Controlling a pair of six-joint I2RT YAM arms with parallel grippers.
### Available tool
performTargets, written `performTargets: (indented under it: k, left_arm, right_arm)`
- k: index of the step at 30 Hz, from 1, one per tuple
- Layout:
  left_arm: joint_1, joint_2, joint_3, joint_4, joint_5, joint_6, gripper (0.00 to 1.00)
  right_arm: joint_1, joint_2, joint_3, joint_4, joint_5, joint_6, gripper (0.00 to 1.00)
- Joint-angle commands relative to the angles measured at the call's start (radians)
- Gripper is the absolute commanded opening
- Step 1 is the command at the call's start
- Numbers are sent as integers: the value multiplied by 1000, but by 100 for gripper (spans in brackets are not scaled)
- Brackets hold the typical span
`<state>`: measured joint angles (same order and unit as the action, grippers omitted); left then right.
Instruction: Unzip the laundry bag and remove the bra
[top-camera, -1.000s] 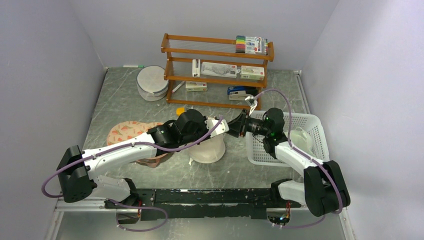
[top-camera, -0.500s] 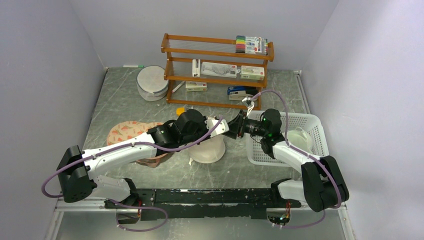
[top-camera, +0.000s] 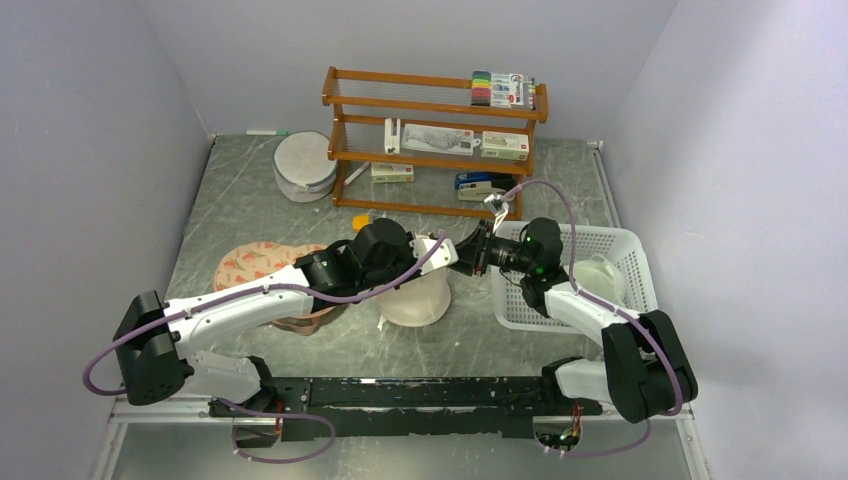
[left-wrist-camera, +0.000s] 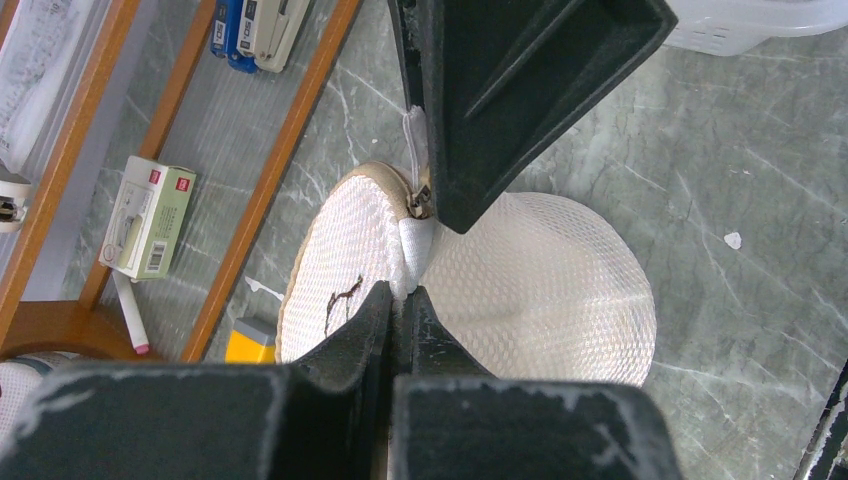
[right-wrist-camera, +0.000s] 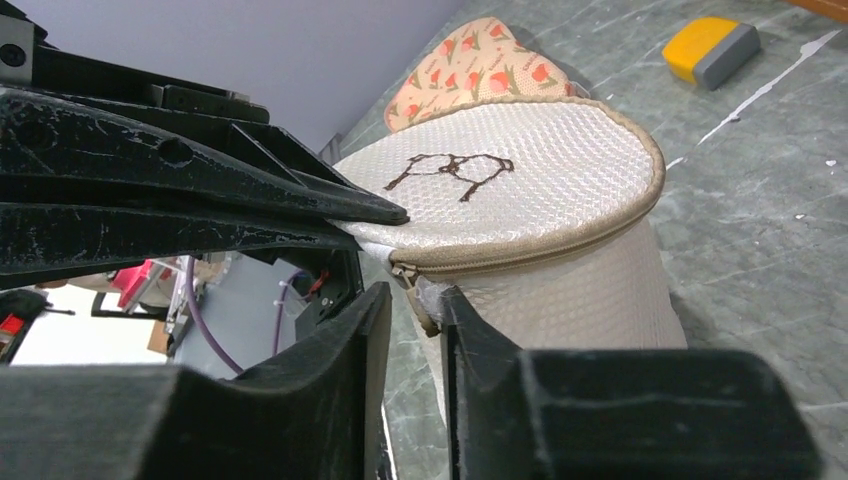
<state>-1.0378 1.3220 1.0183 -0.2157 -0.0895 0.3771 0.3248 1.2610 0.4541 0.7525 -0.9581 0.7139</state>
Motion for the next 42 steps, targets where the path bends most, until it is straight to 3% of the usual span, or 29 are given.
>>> performTargets:
  k: [1,10,19,25,27,30,33,36,42]
  left_arm:
    - [-2,-29,36,9,21,-6,7]
    - [-2,-39,33,10,18,-2,7]
    - [-2,-49,22,26,-62,1,7]
    - [-3,-40,27,30,-121,-1,7]
    - [-3,-32,42,18,-141,-13,17]
    - [-3,-46,51,-2,-74,-26,48]
    - [-3,-79,41,12,26,-44,67]
    - [-3,-91,40,22,77,-61,74]
    - [-2,-76,60,0,89,-78,77]
  right_arm:
    - [5,-17,9,-22,9,-32,22]
    - [5,-56,17,-133,72,-91,0]
    - [-58,-83,38,-374,337,-127,0]
    - [-88,-78,35,-308,189,-115,0]
    - [-88,-95,36,-279,147,-104,0]
    - [-79,-145,38,-251,119,-96,0]
    - [-45,-195,48,-230,105,-87,0]
    - [13,-231,78,-273,136,-119,0]
    - [132,-254,146,-394,261,-210,0]
